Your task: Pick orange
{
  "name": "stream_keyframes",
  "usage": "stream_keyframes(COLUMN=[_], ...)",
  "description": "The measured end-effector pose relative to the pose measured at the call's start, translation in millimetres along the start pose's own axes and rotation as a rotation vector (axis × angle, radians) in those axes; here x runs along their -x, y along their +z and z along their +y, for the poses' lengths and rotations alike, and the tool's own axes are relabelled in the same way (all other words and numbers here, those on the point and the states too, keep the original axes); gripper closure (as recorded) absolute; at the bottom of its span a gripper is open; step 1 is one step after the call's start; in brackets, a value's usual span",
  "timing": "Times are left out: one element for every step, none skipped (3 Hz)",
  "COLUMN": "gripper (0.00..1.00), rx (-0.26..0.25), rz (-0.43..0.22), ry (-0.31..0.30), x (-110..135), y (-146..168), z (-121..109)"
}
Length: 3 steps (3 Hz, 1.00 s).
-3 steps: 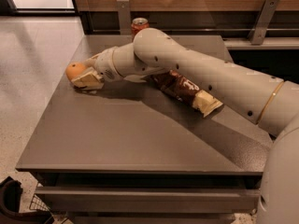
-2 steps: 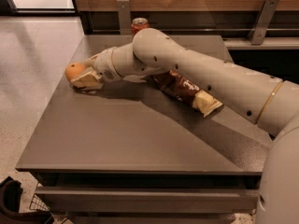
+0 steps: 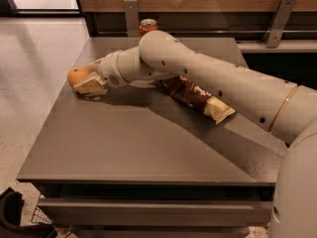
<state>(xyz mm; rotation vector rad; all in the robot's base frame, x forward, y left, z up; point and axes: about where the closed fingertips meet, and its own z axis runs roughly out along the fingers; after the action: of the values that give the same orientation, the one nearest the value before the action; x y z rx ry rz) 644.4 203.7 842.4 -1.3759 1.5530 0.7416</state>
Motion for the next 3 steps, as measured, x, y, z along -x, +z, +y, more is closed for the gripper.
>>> stream_keyframes(gripper=[1.0, 1.0, 1.0], rx=[0.004, 0.036, 0.056], rz=[-0.001, -0.009, -0.031], ry=[-0.002, -0.023, -0.048], x=[2, 21, 45], y=[-1, -12, -35], z=[0, -1, -6])
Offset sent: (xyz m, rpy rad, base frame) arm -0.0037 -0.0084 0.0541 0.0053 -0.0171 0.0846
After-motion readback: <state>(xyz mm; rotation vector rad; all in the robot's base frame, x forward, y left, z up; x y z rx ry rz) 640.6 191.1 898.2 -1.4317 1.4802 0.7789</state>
